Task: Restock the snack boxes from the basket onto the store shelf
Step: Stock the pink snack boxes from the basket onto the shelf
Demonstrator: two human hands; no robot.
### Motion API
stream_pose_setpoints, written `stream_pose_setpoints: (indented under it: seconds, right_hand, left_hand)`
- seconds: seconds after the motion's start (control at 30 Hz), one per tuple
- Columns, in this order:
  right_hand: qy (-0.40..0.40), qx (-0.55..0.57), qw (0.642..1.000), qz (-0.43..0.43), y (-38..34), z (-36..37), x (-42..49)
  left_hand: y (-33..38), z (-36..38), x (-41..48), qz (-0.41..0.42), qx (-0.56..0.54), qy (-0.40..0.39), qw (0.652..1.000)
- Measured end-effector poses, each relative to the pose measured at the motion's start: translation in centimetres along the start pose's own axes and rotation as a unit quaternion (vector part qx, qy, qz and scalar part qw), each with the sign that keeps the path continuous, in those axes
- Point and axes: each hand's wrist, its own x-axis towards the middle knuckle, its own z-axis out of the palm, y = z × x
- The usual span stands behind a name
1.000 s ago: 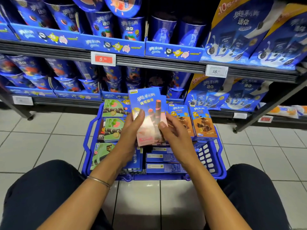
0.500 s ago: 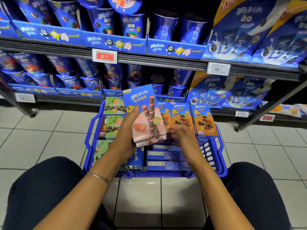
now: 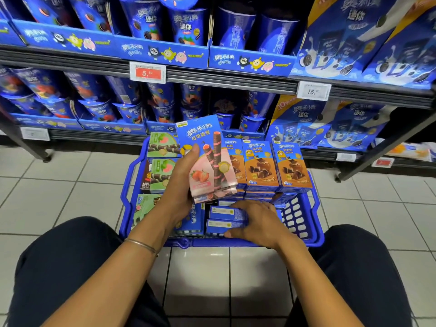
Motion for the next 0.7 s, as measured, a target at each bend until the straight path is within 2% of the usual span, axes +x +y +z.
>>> stream_pose_setpoints:
  seconds: [0.17, 0.27, 0.37, 0.47, 0.6, 0.7]
  right_hand:
    - [0.037, 0.127, 0.991, -0.017, 0.5, -1.1, -0.6]
    - [0.067, 0.175, 0.982, -0.036, 1.2, -1.8, -0.9]
    - [0.104, 0.335, 0.936, -0.028, 1.4, -2.7, -1.2]
    - [0.172, 0.362, 0.915, -0.038, 1.6, -3.6, -0.9]
    - [0.248, 0.471, 0.845, 0.047, 1.6, -4.6, -0.8]
    - [0.27, 0.534, 0.796, 0.095, 1.4, -5.3, -0.9]
  left_hand:
    - [0.0, -0.3, 0.3, -0.002, -0.002, 0.004, 1.0]
    - [0.3, -1.2, 0.6, 0.005, -0.029, -0.024, 0.999]
    - [0.8, -1.9, 1.0, 0.024, -0.058, -0.026, 0.998]
    - [1.0, -2.5, 1.4, 0.047, -0.091, -0.017, 0.995]
    - [0.9, -2.9, 1.6, 0.058, -0.097, -0.012, 0.994]
    - [0.7, -2.7, 1.5, 0.048, -0.083, -0.021, 0.995]
